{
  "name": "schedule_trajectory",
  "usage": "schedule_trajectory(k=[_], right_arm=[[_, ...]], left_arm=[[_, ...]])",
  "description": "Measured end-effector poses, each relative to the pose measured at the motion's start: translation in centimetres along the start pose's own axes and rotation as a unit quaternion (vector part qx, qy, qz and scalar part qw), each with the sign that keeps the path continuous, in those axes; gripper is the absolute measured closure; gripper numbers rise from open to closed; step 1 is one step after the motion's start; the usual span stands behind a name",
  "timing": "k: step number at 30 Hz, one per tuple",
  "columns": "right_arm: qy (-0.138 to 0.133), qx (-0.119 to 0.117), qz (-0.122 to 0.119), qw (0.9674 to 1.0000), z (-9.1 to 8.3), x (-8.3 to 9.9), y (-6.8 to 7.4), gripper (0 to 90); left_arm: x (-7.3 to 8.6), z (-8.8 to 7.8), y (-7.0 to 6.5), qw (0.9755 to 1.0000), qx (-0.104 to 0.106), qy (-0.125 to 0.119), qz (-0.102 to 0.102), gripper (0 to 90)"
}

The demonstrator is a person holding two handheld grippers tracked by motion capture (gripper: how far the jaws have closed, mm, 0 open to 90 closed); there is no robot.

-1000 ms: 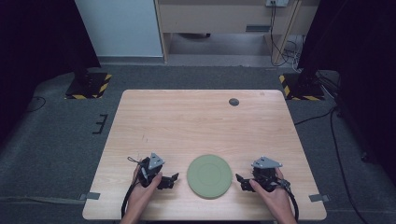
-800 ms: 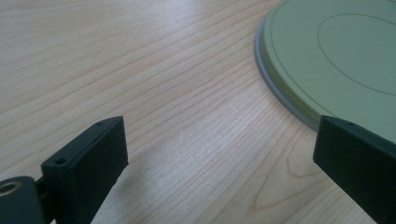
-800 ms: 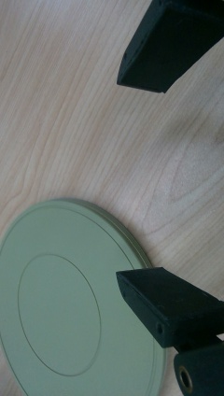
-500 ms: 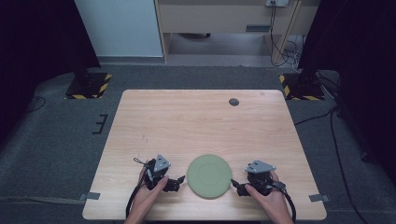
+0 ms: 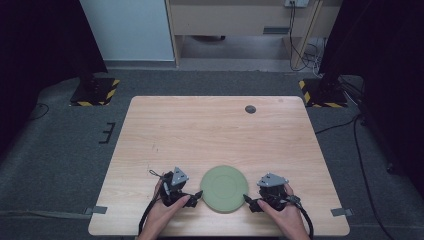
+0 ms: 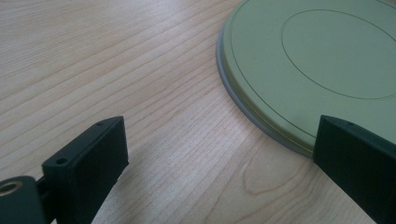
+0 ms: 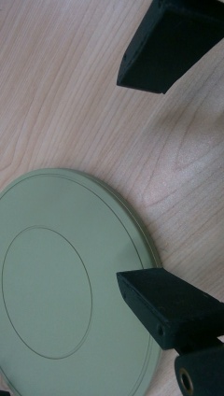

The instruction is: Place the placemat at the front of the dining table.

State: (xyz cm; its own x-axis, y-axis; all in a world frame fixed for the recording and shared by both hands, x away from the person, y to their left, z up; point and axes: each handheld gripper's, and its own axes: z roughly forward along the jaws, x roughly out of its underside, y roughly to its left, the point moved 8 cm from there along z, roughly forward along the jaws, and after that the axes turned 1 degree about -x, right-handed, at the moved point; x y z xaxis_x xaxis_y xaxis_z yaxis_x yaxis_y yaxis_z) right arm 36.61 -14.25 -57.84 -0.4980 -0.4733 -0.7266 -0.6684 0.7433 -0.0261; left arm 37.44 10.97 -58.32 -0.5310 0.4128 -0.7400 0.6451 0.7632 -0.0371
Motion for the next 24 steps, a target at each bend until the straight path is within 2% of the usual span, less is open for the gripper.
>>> schedule_trajectory(k=[5,24], right_arm=[[0.001,0.001,-0.001,1.0,0.0,0.02,-0.01,6.7],[0.004,0.015,0.01,0.9998,0.27,-0.09,-0.36,2.2]], left_arm=[[-0.05,0.18,-0.2,1.0,-0.004,0.001,0.006,2.5],[-0.29,0.49,0.11,0.9999,-0.013,0.0,-0.002,0.4]])
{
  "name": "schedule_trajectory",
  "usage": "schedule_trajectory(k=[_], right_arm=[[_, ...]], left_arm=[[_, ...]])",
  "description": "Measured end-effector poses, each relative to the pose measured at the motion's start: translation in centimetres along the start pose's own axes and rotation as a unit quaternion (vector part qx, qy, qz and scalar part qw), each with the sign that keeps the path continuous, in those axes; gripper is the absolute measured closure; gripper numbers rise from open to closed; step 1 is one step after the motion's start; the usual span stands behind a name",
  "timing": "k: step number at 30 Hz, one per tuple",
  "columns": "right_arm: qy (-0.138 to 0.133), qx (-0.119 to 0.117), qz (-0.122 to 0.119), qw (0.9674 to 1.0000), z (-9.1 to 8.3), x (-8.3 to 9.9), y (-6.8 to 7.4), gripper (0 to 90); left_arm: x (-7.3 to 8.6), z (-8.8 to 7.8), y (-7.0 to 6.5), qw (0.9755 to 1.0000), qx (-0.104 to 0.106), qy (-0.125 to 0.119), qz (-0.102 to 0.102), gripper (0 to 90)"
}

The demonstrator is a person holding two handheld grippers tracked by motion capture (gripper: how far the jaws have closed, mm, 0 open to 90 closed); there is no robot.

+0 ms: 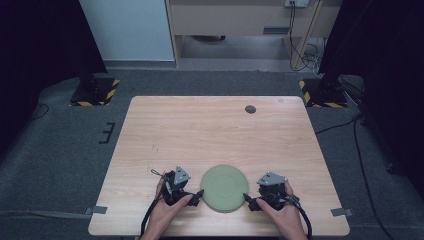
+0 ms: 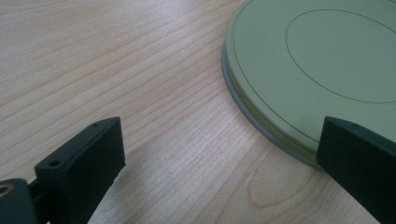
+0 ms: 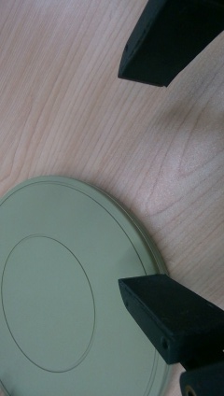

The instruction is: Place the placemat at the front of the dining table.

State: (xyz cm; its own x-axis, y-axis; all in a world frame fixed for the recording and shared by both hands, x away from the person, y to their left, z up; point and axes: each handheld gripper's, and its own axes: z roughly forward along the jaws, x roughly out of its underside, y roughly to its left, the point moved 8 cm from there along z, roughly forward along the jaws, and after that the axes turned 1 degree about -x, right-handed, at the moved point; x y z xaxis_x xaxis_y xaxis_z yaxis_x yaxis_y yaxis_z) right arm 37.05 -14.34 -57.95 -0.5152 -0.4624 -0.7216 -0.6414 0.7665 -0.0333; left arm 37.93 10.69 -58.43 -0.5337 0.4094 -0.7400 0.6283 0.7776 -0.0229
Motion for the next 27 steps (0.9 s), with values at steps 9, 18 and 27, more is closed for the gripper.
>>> schedule_trajectory(k=[9,18,27], right_arm=[[-0.002,0.007,0.006,0.9999,0.19,-0.11,-0.24,1.6],[-0.011,0.003,0.006,0.9999,-0.18,-0.24,-0.12,5.2],[-0.001,0.002,-0.006,1.0,-0.06,0.1,0.14,5.6]], left_arm=[[-0.07,0.13,0.16,1.0,-0.003,-0.003,-0.006,0.4],[0.01,-0.28,0.0,1.0,0.0,-0.004,0.001,2.8],[0.01,-0.13,-0.35,1.0,0.001,-0.004,0.002,2.9]])
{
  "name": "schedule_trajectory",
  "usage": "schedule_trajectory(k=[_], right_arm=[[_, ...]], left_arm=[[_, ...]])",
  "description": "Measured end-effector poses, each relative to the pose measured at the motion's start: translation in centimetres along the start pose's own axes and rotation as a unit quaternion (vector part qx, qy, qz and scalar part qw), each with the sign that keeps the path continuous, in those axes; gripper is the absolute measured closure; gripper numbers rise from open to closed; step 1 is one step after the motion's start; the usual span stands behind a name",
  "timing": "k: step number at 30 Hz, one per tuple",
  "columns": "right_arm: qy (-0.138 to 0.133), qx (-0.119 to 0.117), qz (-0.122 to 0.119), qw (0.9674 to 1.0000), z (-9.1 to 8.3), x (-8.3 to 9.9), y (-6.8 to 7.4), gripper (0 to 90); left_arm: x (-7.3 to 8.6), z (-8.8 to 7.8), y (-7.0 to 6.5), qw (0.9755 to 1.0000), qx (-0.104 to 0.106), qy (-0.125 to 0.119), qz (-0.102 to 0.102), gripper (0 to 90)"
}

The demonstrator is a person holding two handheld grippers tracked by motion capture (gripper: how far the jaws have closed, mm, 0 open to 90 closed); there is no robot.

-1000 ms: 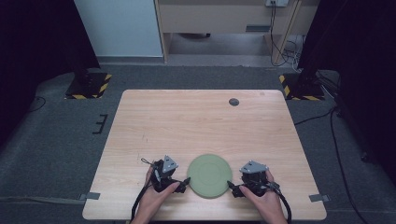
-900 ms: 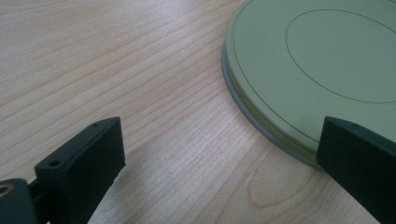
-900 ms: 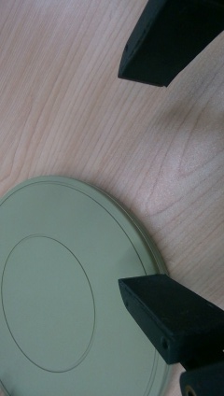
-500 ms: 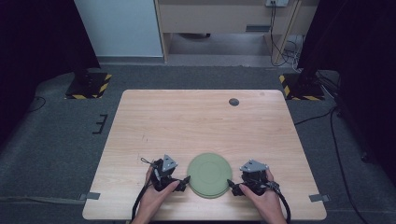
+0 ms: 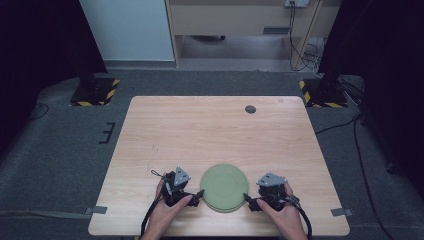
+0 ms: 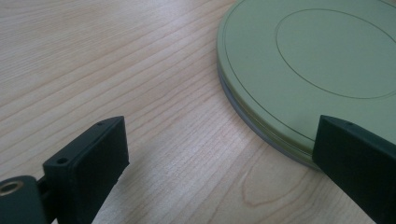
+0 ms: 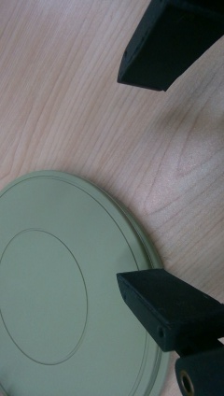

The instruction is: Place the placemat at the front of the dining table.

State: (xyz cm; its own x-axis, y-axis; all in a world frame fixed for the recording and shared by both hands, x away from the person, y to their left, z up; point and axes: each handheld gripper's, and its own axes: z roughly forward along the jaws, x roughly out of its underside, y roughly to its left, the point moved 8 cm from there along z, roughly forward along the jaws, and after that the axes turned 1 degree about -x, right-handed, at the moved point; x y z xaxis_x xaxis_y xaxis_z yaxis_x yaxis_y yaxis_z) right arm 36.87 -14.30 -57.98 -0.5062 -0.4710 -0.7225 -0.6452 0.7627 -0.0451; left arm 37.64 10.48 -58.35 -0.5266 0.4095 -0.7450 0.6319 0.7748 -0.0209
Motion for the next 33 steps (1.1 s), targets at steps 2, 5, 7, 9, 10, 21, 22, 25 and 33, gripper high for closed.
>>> schedule_trajectory(k=[2,5,7,9,10,21,22,25,33], right_arm=[[-0.002,0.001,0.001,1.0,0.01,-0.03,-0.04,5.5],[-0.002,0.004,0.002,1.0,0.06,-0.08,-0.09,4.8],[-0.001,0.005,0.002,1.0,0.08,-0.09,-0.11,4.3],[-0.001,0.008,0.002,1.0,0.11,-0.11,-0.15,3.7],[-0.001,0.009,0.002,1.0,0.11,-0.12,-0.14,3.7],[-0.004,0.024,0.01,0.9997,0.37,-0.37,-0.43,2.4],[-0.004,0.025,0.011,0.9996,0.4,-0.4,-0.45,2.3],[-0.003,0.028,0.013,0.9995,0.45,-0.44,-0.54,2.0],[-0.013,0.03,0.017,0.9993,0.25,-0.64,-0.7,5.7]], left_arm=[[-0.02,0.01,0.05,1.0,-0.001,0.0,0.001,2.4],[-0.05,0.06,0.11,1.0,-0.006,0.001,0.003,1.4],[-0.09,0.07,0.11,0.9999,-0.009,0.002,0.005,0.8],[-0.1,0.09,0.14,0.9999,-0.01,0.002,0.004,0.6],[-0.11,0.11,0.16,0.9999,-0.011,0.002,0.003,0.4],[-0.37,0.47,0.61,0.9998,-0.018,-0.001,-0.007,0.1],[-0.39,0.5,0.66,0.9998,-0.018,-0.001,-0.007,0.1],[-0.41,0.58,0.78,0.9998,-0.018,-0.002,-0.01,0.1],[-0.48,0.39,0.64,0.9998,-0.016,-0.007,-0.01,2.7]])
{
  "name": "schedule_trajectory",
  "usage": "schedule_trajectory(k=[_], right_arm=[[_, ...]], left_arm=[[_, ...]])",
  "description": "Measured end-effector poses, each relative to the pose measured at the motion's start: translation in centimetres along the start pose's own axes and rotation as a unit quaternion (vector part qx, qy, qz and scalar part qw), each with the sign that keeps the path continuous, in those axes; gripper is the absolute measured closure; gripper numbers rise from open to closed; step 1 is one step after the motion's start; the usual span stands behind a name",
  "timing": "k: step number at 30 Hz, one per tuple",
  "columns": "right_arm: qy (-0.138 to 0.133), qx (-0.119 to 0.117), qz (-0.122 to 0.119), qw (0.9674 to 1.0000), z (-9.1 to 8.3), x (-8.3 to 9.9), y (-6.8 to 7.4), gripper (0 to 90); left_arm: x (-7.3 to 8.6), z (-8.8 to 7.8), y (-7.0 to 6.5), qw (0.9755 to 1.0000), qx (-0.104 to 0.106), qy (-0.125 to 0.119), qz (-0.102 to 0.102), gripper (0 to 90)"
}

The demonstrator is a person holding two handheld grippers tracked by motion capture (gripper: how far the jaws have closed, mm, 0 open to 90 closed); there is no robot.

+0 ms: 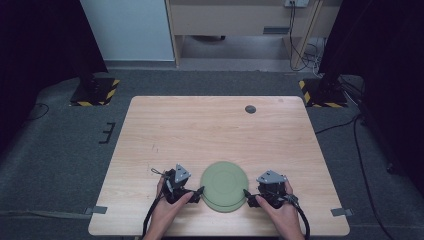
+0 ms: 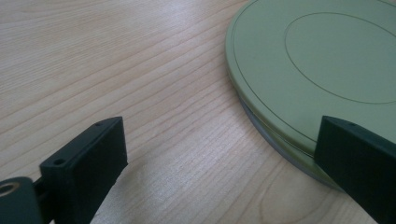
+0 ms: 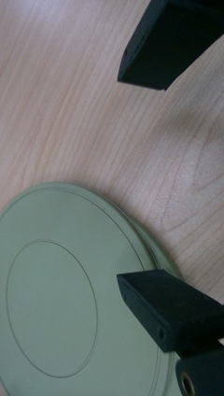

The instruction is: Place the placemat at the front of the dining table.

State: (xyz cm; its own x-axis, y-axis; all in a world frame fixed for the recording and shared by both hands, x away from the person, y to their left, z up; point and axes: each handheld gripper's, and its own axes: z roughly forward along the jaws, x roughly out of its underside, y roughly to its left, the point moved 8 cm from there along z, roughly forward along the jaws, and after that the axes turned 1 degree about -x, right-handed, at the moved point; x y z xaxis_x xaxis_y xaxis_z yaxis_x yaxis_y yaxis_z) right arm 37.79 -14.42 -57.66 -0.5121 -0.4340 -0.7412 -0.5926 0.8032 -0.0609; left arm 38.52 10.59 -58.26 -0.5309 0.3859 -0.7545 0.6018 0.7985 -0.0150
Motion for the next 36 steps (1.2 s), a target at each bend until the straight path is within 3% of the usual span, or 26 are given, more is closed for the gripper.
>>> schedule_trajectory(k=[8,22,36], right_arm=[[0.001,-0.009,-0.005,0.9999,-0.27,0.17,0.33,5.4],[0.005,0.003,-0.008,1.0,0.15,0.11,0.24,3.6],[0.003,0.014,0.007,0.9999,0.52,-0.11,-0.15,2.1]], left_arm=[[0.15,-0.09,-0.46,1.0,0.0,0.004,0.008,2.8],[-0.01,0.19,-0.15,1.0,-0.004,0.003,0.002,0.1],[-0.26,0.51,0.21,0.9999,-0.011,-0.003,-0.005,0.3]])
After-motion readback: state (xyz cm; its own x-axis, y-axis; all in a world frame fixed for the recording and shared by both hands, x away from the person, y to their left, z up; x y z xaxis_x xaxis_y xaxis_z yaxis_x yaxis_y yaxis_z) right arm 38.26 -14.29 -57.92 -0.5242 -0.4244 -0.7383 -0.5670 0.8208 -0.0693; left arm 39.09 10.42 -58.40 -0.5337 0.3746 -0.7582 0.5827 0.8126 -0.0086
